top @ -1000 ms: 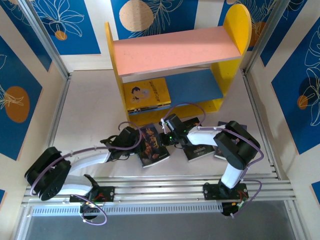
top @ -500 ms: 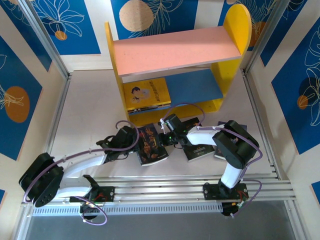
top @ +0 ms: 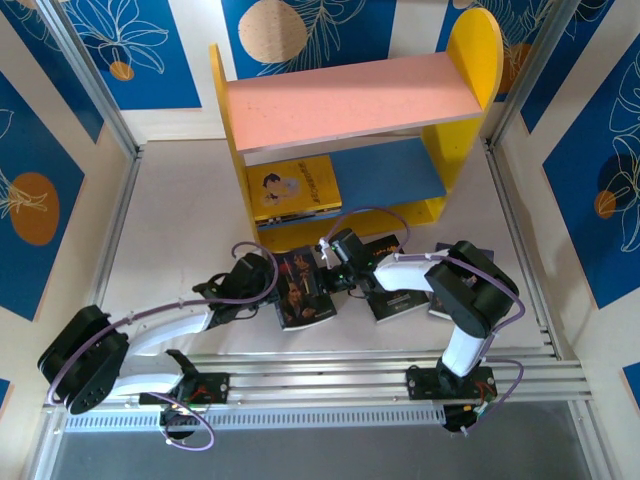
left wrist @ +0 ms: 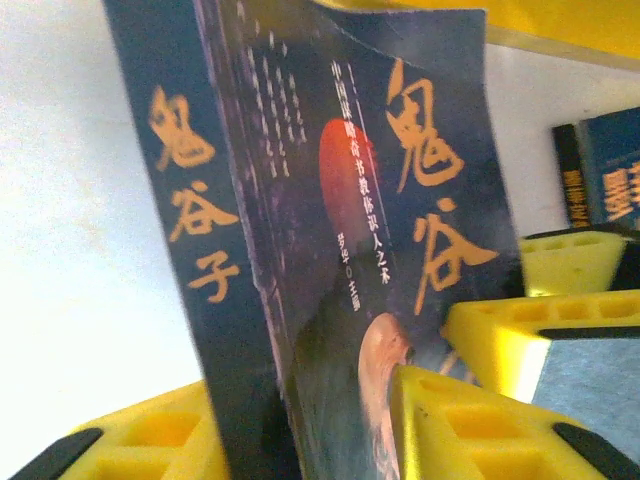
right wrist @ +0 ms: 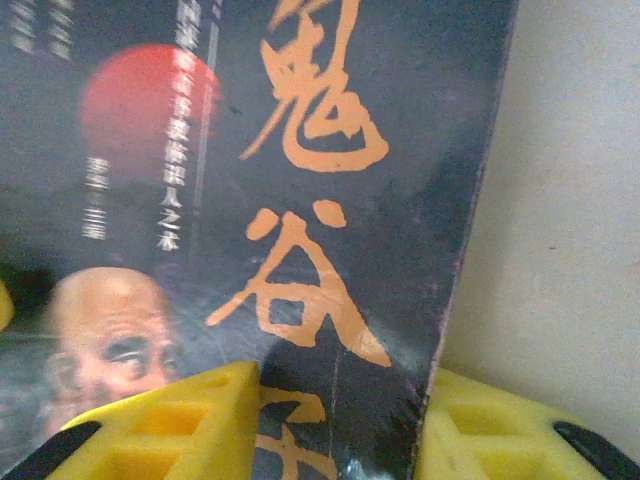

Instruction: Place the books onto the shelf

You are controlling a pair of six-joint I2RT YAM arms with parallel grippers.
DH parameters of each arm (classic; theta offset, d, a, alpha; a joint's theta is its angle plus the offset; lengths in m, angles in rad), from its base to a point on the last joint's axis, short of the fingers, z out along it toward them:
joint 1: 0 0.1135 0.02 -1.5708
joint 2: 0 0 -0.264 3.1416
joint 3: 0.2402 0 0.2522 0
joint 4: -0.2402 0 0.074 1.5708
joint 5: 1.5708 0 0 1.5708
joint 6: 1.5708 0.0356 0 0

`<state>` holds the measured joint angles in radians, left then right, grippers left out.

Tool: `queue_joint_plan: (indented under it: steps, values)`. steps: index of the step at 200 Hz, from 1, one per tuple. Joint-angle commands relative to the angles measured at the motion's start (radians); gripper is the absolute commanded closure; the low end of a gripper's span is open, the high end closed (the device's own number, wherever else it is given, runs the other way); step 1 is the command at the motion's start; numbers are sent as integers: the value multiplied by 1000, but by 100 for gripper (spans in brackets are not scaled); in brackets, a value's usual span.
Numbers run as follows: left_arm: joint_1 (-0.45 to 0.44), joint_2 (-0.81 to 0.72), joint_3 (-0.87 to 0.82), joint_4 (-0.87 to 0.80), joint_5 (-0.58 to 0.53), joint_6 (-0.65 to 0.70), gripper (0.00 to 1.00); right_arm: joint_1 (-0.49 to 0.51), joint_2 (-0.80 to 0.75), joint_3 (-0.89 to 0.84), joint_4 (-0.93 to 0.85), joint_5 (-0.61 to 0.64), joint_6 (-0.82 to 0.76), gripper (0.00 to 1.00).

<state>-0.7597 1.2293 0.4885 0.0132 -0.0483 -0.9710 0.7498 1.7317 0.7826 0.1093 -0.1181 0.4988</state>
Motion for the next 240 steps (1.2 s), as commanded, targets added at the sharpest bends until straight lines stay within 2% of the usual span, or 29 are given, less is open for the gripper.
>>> queue_joint_plan:
  steps: [1,33,87,115,139,160,216,240]
  values:
    - [-10,-17,-1,113,68,2,65,40,43,-57,-118,-196,-2,57]
    - [-11,-28,-7,122,67,2,75,32,33,-57,-119,-199,-3,57]
    - [-11,-101,25,45,68,46,100,-37,-83,-72,-215,-124,-40,57]
    - [-11,-179,94,-75,67,105,100,-81,-220,-70,-307,-87,-69,55]
    - [-11,-225,249,-284,64,215,100,-131,-351,-51,-380,-78,-86,51]
    - [-10,-252,377,-376,68,297,100,-187,-448,-8,-433,-90,-102,50]
    - [-12,-196,798,-472,129,490,100,-306,-590,156,-507,-119,-121,45]
    - [-12,-145,964,-474,99,548,100,-334,-607,201,-507,-139,-108,45]
